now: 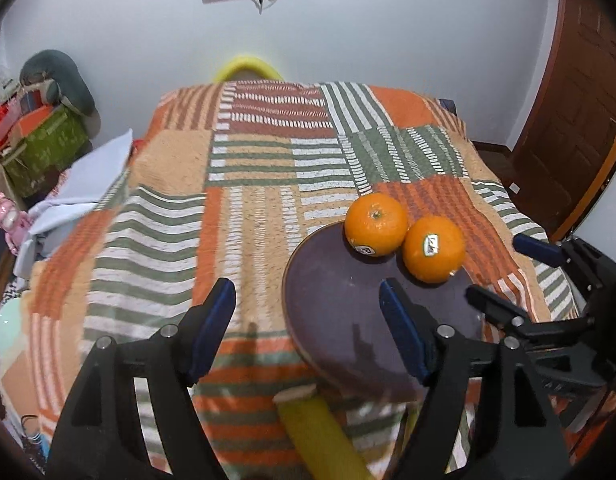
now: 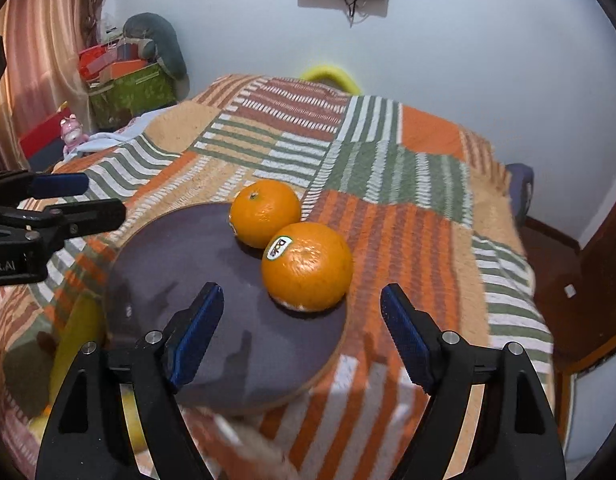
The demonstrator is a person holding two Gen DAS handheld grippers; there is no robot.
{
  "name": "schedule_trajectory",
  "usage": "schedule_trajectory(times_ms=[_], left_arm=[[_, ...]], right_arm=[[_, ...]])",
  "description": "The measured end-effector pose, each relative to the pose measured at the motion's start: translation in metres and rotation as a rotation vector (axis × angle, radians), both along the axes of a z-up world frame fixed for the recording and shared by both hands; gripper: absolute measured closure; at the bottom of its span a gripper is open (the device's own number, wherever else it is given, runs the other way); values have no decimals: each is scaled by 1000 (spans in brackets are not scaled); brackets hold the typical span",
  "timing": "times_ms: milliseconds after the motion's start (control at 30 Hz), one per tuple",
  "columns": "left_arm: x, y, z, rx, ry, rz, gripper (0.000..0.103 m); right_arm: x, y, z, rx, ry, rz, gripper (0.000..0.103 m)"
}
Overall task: Organize fruits
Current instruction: 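Grasp the yellow cylinder with the left tool while the right tool grasps the red fruit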
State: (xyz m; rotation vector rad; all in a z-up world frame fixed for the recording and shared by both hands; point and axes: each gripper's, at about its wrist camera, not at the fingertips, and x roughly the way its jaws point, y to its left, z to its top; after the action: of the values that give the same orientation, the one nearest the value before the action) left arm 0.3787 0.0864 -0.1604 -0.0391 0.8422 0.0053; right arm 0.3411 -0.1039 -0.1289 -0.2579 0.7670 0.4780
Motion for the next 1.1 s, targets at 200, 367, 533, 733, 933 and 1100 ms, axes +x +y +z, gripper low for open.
schedule_trajectory(times_ms=[200, 367, 533, 733, 933, 1100], left_arm=[[-37, 3, 16, 13, -24, 19, 29], [-68, 5, 24, 18, -44, 30, 29], [-90, 6, 22, -5, -34, 38, 29], [-112, 1, 3, -21, 5, 37, 37], [-126, 2, -25, -72, 67, 34, 48], [-121, 1, -44, -102, 108, 20, 53]], right_arm=[[-33, -15, 23, 26, -35, -21, 25], [-59, -26, 39, 52, -70, -35, 25], [-85, -33, 38, 78, -66, -59, 20], [-105, -36, 21, 76, -26, -93, 20], [-119, -43, -7, 57, 35, -115, 20], [-121, -44, -34, 64, 110, -126, 20]])
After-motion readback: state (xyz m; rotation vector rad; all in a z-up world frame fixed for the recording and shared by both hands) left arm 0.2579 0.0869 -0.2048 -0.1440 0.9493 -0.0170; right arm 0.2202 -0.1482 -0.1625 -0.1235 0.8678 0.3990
